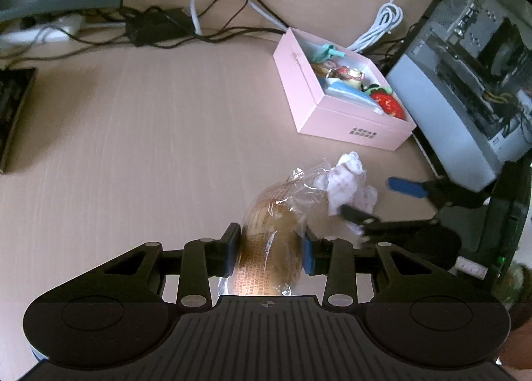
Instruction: Organize objects
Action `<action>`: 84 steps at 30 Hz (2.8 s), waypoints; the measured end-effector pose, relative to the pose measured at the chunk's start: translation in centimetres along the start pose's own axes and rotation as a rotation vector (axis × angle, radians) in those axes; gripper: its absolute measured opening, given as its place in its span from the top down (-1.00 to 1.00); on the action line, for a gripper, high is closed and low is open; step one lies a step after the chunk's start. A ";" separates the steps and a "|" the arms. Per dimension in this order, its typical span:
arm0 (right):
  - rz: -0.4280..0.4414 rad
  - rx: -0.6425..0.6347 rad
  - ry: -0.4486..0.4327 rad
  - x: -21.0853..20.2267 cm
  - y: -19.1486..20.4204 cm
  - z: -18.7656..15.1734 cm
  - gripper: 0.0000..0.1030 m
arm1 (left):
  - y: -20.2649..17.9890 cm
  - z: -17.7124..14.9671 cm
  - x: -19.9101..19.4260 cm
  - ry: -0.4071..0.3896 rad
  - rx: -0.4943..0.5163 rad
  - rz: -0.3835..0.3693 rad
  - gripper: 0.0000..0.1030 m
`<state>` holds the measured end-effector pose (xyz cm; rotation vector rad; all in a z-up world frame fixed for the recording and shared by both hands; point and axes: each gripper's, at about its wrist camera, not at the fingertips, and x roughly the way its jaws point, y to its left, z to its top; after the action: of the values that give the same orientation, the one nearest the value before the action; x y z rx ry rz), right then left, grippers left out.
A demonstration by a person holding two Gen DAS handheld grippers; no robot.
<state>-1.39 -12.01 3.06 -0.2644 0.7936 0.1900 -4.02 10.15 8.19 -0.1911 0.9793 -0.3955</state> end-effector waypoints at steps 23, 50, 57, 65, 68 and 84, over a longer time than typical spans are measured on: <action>0.084 0.253 -0.049 0.5 -3.1 0.5 0.46 | 0.0 -0.5 0.1 0.037 -0.013 0.024 0.21; -0.059 0.389 -0.118 -10.6 -12.2 -5.0 0.52 | -15.4 17.3 17.6 -0.145 0.154 0.027 0.05; -0.061 0.435 -0.091 -9.6 -13.6 -5.8 0.52 | -15.7 15.7 16.5 -0.112 0.219 0.073 0.09; -0.010 0.390 -0.146 -8.3 -14.3 -1.6 0.52 | -13.6 15.5 14.1 -0.116 0.186 0.039 0.12; -0.001 0.386 -0.178 -7.3 -15.4 1.7 0.52 | -12.1 15.2 11.8 -0.143 0.154 0.002 0.13; 0.053 0.637 0.095 12.0 -21.3 17.3 0.06 | 0.0 6.9 6.1 -0.089 -0.127 -0.070 0.13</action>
<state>24.18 -26.17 9.47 0.3512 0.9157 -0.0316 4.78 7.49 7.32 -0.3565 0.9121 -0.3858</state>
